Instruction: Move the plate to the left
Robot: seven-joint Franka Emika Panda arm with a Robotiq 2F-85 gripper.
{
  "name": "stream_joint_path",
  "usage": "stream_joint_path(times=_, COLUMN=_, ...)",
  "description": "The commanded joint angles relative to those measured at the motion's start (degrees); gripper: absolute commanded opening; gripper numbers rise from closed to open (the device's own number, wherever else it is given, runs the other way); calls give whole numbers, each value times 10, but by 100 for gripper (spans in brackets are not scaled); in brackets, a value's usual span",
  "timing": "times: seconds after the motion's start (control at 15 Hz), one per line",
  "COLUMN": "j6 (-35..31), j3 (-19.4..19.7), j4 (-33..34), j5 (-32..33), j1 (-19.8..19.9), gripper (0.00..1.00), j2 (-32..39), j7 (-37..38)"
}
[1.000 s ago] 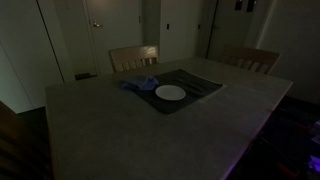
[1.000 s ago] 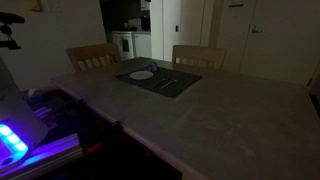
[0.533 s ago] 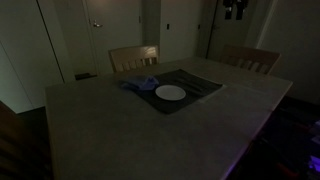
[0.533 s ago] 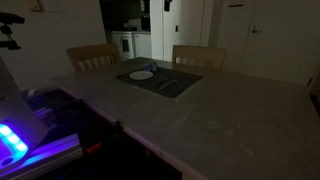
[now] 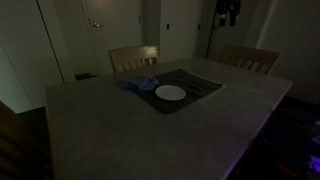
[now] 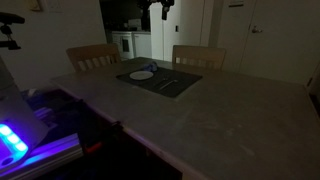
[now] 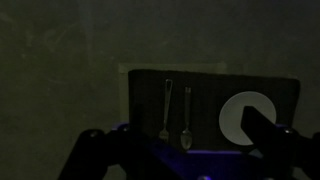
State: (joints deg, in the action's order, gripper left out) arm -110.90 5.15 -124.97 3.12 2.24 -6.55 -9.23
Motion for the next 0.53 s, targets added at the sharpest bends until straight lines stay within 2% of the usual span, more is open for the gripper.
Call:
stream_joint_path(times=0.0, j6=12, j3=-8, j4=5, j5=13, j1=2, gripper=100, j2=-2, j7=5)
stream_joint_path(times=0.47, j6=0, j3=-2, j4=-1, j5=-18, j1=1, gripper=100, j2=29, j7=-63)
